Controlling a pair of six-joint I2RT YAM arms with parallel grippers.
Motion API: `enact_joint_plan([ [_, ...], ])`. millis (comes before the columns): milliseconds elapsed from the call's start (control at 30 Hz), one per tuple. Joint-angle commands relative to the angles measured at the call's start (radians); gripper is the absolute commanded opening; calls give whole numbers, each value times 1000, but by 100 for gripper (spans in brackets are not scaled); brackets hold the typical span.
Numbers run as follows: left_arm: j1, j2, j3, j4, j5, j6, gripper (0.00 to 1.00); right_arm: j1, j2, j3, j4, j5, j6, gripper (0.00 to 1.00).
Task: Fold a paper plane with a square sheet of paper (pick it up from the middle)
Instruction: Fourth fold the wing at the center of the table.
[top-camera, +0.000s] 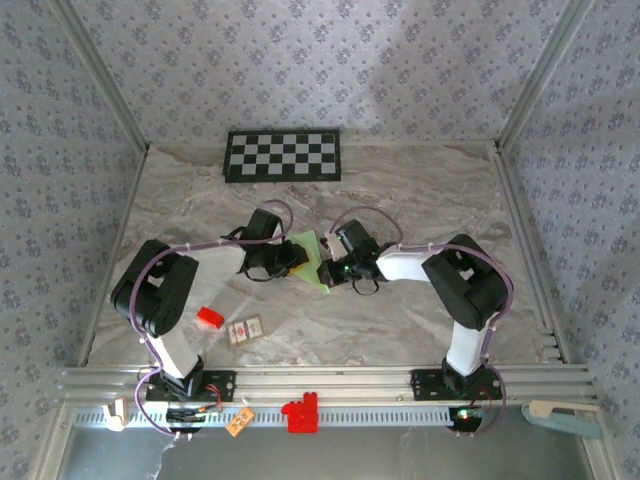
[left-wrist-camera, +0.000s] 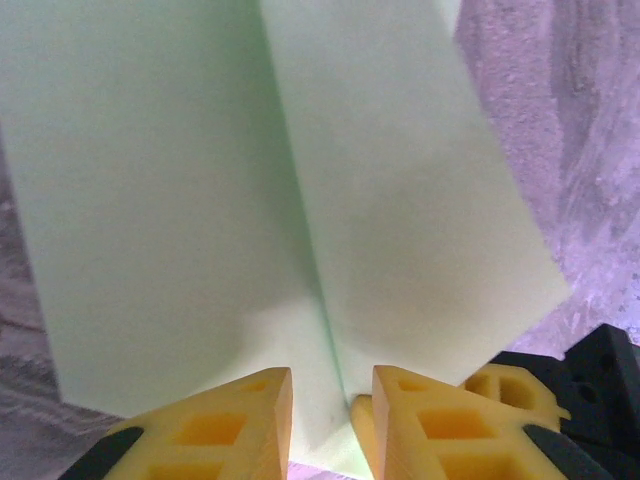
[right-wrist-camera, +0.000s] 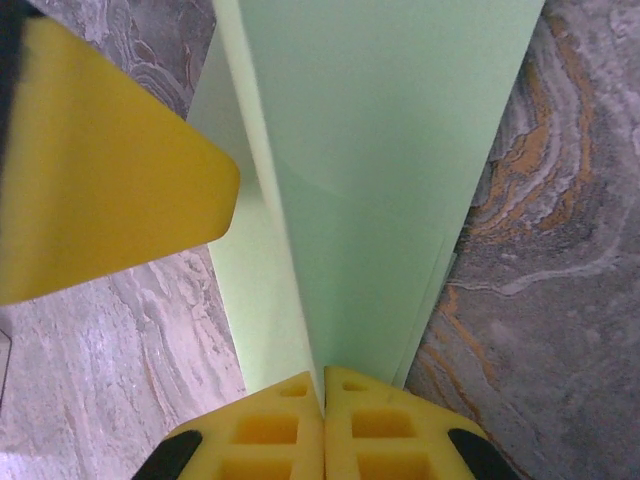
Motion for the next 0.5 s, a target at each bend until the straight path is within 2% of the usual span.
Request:
enact_joint_plan([
  [0,3,-21,-27,89,40,15,30,-8,37,-27,-30,-22,17,7],
  [467,13,16,-48,176,82,20,41,-28,42,-21,-34,-54,19,9],
])
